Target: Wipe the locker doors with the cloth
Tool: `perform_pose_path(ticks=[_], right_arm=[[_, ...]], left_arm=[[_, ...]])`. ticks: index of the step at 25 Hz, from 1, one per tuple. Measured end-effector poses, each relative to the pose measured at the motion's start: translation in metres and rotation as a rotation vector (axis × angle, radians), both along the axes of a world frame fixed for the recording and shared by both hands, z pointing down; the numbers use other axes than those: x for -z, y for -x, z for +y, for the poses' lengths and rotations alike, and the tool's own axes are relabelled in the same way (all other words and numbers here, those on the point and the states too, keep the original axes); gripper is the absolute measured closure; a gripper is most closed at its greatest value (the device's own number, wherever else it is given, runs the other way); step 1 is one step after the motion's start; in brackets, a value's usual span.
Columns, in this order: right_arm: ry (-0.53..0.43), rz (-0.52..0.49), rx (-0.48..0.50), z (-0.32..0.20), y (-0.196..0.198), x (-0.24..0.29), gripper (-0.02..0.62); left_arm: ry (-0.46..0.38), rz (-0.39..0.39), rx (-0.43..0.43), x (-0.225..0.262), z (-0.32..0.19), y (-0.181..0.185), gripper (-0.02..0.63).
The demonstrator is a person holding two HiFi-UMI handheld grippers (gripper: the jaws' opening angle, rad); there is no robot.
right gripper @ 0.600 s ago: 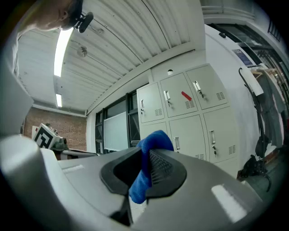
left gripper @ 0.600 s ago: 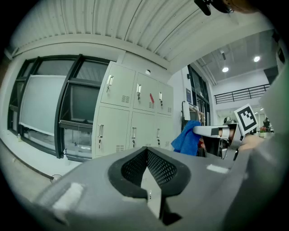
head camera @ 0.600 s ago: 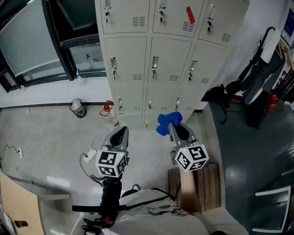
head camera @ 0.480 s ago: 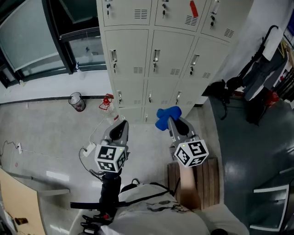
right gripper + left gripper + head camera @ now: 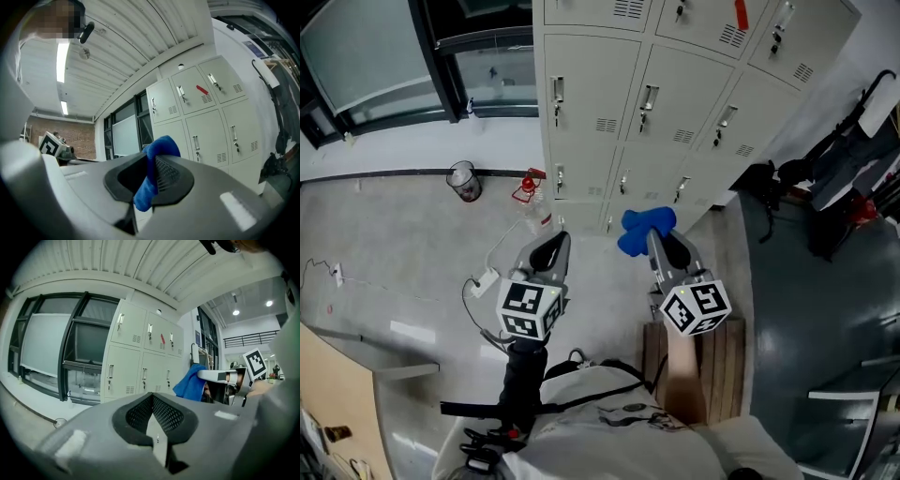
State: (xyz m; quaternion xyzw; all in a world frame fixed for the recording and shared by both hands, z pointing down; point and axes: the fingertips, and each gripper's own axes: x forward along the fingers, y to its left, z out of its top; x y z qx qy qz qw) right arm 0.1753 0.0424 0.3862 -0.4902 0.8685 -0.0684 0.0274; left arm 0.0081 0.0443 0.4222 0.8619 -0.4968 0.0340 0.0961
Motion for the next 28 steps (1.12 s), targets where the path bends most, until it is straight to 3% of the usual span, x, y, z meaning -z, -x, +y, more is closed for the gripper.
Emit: perform_pose_path(ticks=[13,19,23,28], right_arm=[[0.029,-0.008,0.103,-0.071,0.075,-0.014,0.558],[-0.013,0.015,0.213,-0.16,0.119,-0.01,0.558],[-0.066,0.027,0.278,-0.226,0.146,0.018,0.558],[-0.137,0.058,0.304,-0.302,0.177,0.053,0.558]], left_arm=[[0.059,0.002,0.043,-0.031,-0.046,0.046,0.606],[0.046,-0.008,0.14,-0.031,-0.114,0.083,0.606],[0.025,-0.056,0.202,-0.01,-0.163,0.101,0.606],[0.025,-0.08,0.221,-0.003,-0.205,0.112,0.606]])
